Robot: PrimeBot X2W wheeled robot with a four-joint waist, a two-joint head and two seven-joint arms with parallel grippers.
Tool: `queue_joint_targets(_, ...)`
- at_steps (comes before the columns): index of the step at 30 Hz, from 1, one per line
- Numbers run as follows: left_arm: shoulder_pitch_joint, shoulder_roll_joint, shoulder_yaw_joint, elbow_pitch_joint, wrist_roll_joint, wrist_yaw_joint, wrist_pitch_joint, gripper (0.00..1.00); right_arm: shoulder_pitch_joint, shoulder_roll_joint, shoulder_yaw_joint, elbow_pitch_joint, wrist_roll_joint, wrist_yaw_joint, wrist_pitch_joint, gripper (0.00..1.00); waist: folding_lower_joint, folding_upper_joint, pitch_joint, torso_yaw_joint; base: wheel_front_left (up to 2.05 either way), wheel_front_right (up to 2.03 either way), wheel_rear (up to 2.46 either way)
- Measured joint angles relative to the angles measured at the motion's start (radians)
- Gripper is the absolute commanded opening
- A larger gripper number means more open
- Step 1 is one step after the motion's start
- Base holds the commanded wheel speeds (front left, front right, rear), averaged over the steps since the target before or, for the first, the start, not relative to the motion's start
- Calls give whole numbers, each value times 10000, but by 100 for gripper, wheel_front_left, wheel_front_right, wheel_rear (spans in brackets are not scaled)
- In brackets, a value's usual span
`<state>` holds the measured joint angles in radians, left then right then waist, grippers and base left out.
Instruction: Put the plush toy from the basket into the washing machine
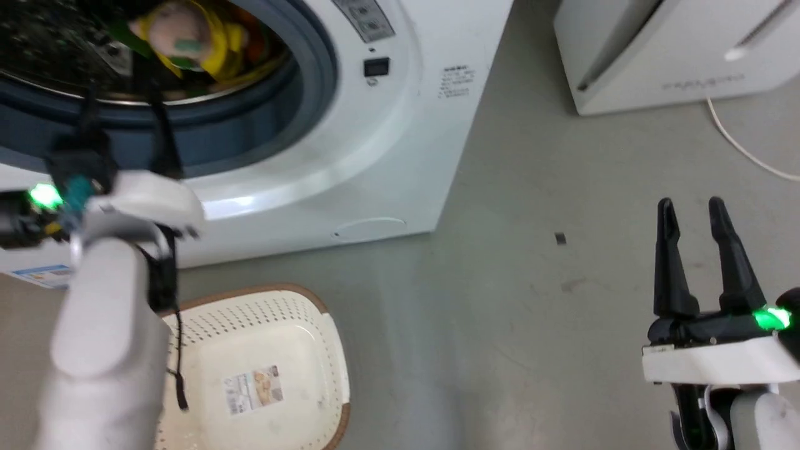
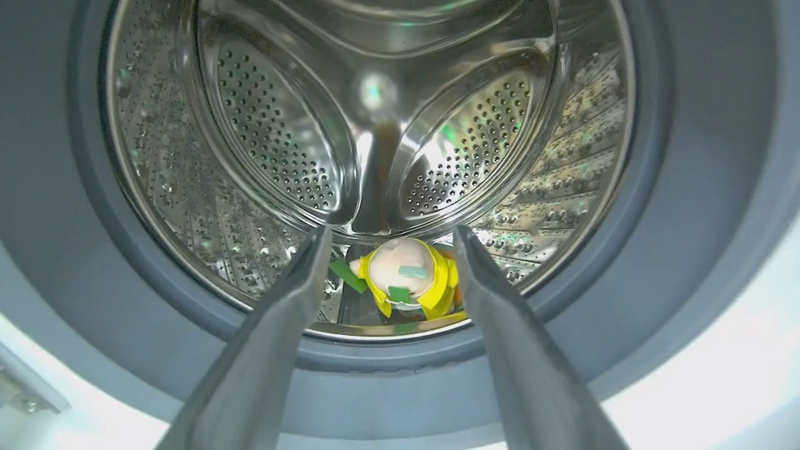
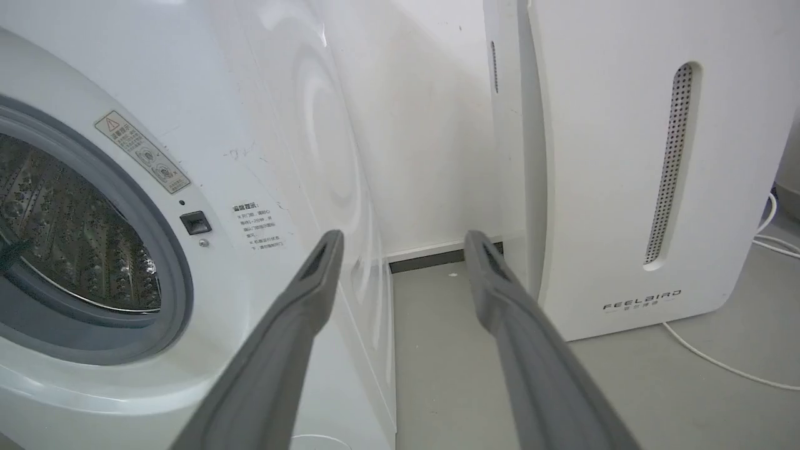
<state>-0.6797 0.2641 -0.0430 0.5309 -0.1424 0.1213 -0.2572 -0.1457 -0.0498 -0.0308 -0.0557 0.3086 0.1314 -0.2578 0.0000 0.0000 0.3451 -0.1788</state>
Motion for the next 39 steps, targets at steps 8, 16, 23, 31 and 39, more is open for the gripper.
queue_joint_targets(8,2157,-773,-21,-1854,518,31,-2,100,573,0,180,-67,-736,0,0,100,-1,0,-1029,655,0,0,0)
queue_joint_targets(16,3840,-1204,58,-3114,876,29,-2,100,1107,0,196,12,-1294,0,0,100,-1,0,-1972,1266,0,0,0)
queue_joint_targets(23,5396,-1381,109,-3716,961,-10,-2,100,1573,0,102,102,-1586,0,0,100,-1,0,-2696,1656,0,0,0)
queue_joint_targets(31,6540,-1588,109,-3847,984,-127,-2,100,1911,-2,-19,372,-1672,0,0,100,-2,0,-3149,2078,0,0,0)
queue_joint_targets(39,6656,-1733,-27,-3710,1039,-341,-2,100,2007,0,-107,543,-1674,0,0,100,-1,0,-3277,2305,0,0,0)
